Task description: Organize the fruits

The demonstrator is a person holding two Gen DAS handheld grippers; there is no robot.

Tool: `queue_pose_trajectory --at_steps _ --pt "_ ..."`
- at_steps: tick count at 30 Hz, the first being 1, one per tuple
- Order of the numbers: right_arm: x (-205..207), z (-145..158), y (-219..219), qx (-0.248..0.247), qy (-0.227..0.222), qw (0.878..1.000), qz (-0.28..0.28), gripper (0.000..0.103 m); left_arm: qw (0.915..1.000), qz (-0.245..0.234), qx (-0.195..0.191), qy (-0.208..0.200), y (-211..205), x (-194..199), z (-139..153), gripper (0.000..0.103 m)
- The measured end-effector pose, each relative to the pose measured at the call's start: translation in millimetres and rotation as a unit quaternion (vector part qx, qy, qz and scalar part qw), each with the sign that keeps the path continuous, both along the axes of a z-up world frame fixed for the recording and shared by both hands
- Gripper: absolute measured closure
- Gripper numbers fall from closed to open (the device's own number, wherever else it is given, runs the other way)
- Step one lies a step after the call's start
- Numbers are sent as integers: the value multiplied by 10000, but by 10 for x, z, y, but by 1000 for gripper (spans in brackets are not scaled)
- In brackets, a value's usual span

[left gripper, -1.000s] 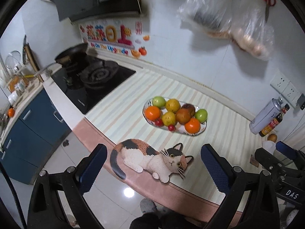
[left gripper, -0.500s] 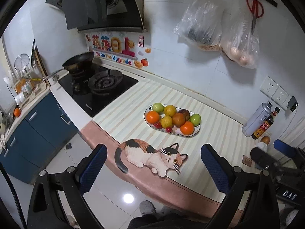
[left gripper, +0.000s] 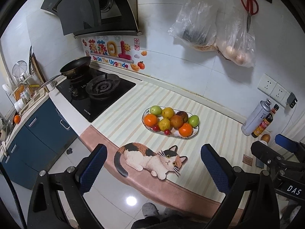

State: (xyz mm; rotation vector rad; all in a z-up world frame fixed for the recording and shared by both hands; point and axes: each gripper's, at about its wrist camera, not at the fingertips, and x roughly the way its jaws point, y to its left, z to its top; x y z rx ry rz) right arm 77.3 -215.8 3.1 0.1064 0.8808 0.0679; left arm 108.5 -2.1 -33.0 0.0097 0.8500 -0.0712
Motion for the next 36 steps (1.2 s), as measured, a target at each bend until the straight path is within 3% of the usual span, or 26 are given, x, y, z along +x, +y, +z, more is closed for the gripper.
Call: queue_pose_trajectory --at_steps 9,19,25,36 --pt "471 -309 -113 26 197 9996 -206 5 9998 168 136 49 -11 445 -185 2" --pt "943 -652 -148 -54 468 9985 -276 5 9986 183 184 458 -69 903 -507 2" --pt "1092 -826 -166 -80 608 9975 -341 5 9977 131 299 587 -143 1046 -652 2" --pt "1124 -859 -177 -106 610 9975 -349 5 9976 120 290 609 -171 1099 -697 2"
